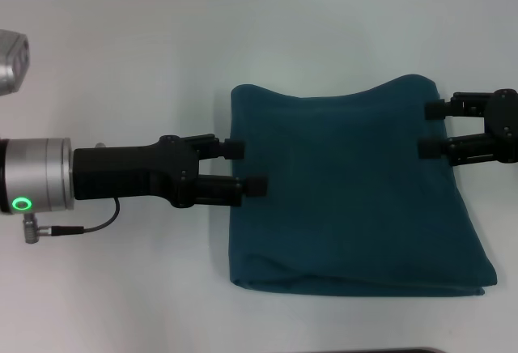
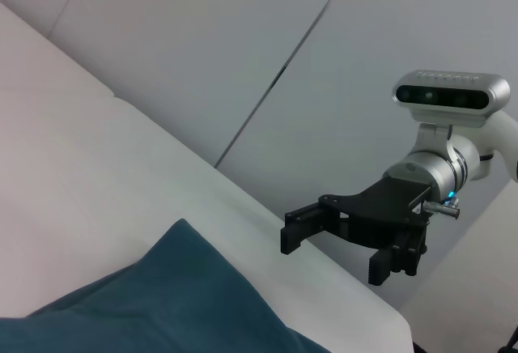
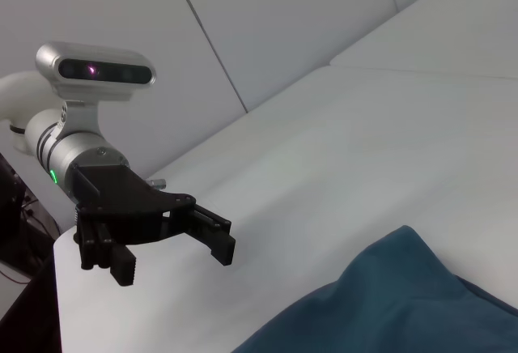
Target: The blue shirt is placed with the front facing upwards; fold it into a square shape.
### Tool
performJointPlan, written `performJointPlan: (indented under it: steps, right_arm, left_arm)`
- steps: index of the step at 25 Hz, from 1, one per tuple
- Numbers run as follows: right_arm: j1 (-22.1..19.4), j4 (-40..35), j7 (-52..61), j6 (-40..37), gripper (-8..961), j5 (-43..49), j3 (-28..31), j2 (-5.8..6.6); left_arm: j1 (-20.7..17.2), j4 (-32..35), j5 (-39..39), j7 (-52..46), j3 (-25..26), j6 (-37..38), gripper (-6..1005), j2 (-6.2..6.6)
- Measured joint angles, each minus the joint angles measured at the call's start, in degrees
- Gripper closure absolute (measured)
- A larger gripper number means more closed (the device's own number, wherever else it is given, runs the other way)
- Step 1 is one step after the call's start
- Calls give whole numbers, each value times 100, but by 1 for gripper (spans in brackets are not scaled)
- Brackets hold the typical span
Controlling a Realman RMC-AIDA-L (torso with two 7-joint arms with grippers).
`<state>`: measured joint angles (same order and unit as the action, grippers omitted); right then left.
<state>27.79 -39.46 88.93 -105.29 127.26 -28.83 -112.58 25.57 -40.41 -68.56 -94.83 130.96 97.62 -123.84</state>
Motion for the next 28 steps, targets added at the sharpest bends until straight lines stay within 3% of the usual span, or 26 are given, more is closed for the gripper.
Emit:
performJointPlan:
  steps: [28]
  right_arm:
    - [34,0,18,17,37,-23,9,-18]
  left_arm:
    - [15,-2,0,0,0,12,80,4]
